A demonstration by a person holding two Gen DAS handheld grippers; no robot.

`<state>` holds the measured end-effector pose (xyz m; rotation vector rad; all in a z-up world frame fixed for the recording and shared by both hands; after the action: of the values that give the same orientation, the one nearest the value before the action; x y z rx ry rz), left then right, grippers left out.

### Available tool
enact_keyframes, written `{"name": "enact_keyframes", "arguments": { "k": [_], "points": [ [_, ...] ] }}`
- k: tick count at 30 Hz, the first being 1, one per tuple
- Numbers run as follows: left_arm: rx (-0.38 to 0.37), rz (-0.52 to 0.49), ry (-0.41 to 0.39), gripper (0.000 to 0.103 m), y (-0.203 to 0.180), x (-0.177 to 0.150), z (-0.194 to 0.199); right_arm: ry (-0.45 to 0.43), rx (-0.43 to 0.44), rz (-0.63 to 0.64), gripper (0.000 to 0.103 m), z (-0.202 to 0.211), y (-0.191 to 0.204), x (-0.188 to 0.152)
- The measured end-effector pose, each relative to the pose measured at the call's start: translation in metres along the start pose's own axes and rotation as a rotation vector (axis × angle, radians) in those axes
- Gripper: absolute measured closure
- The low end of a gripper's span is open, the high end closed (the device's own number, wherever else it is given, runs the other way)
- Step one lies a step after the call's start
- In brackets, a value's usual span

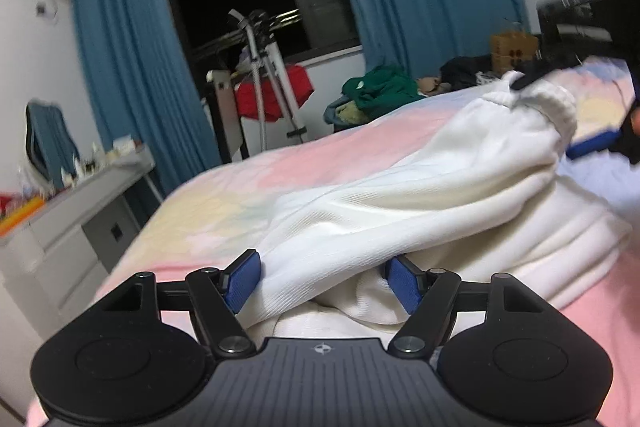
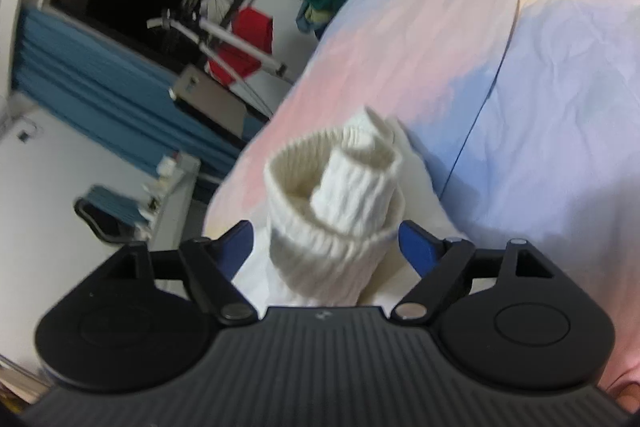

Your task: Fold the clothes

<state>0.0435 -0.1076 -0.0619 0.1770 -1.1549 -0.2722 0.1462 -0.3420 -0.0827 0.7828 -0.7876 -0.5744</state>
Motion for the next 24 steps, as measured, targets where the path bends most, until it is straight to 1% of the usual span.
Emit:
{"name": "enact_keyframes", "arguments": {
  "k": [2, 3, 6, 7, 9, 10, 11, 12, 14, 15, 18, 20, 21, 22, 24],
  "points": [
    [0.004, 0.058, 0.02, 0.028, 0.015, 0.0, 0.002, 0.034, -0.009, 0.002, 0.021, -0.009, 0.001, -0.008],
    [0.012, 0.088, 0.032, 0.028, 0.022, 0.001, 0.001, 0.032, -0.016, 0.004, 0.021, -0.013, 0.0, -0.011],
    [0.043, 0.195, 0.095, 0.029, 0.045, -0.006, 0.0, -0.01, -0.04, 0.047, 0.021, -0.021, 0.005, -0.014],
    [0.035, 0.24, 0.121, 0.029, 0.053, -0.008, -0.004, -0.029, -0.048, 0.067, 0.022, -0.022, 0.007, -0.014],
    [0.002, 0.335, 0.172, 0.028, 0.068, -0.013, -0.015, -0.046, -0.081, 0.119, 0.038, -0.024, 0.012, -0.017],
    [-0.008, 0.363, 0.184, 0.028, 0.074, -0.014, -0.016, -0.051, -0.101, 0.148, 0.044, -0.026, 0.014, -0.018],
    [-0.015, 0.382, 0.189, 0.028, 0.08, -0.015, -0.015, -0.058, -0.115, 0.171, 0.056, -0.026, 0.016, -0.019],
    [-0.017, 0.389, 0.187, 0.028, 0.083, -0.016, -0.013, -0.068, -0.122, 0.188, 0.062, -0.024, 0.018, -0.019],
    [-0.016, 0.39, 0.177, 0.028, 0.087, -0.017, -0.006, -0.091, -0.126, 0.217, 0.068, -0.02, 0.022, -0.019],
    [-0.016, 0.389, 0.174, 0.028, 0.087, -0.017, -0.005, -0.107, -0.112, 0.224, 0.07, -0.016, 0.025, -0.018],
    [-0.032, 0.423, 0.182, 0.028, 0.094, -0.022, 0.0, -0.168, -0.056, 0.262, 0.072, 0.003, 0.04, -0.014],
    [-0.049, 0.464, 0.188, 0.027, 0.094, -0.018, -0.015, -0.201, -0.037, 0.3, 0.072, 0.019, 0.05, -0.012],
    [-0.055, 0.475, 0.19, 0.027, 0.094, -0.018, -0.017, -0.213, -0.042, 0.317, 0.072, 0.026, 0.053, -0.012],
    [-0.061, 0.48, 0.192, 0.027, 0.094, -0.019, -0.016, -0.214, -0.066, 0.328, 0.072, 0.029, 0.052, -0.011],
    [-0.071, 0.491, 0.196, 0.027, 0.095, -0.022, -0.014, -0.181, -0.142, 0.331, 0.072, 0.026, 0.041, -0.012]
  ]
}}
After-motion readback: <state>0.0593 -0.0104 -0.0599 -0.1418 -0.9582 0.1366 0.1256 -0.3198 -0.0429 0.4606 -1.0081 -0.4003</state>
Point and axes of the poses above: each gripper's, at about its wrist camera, not at the fingertips, and z roughly against the way its jaws point, y to its left, x to its top, the point moved 5 cm from there along -z, roughly the way its jaws point
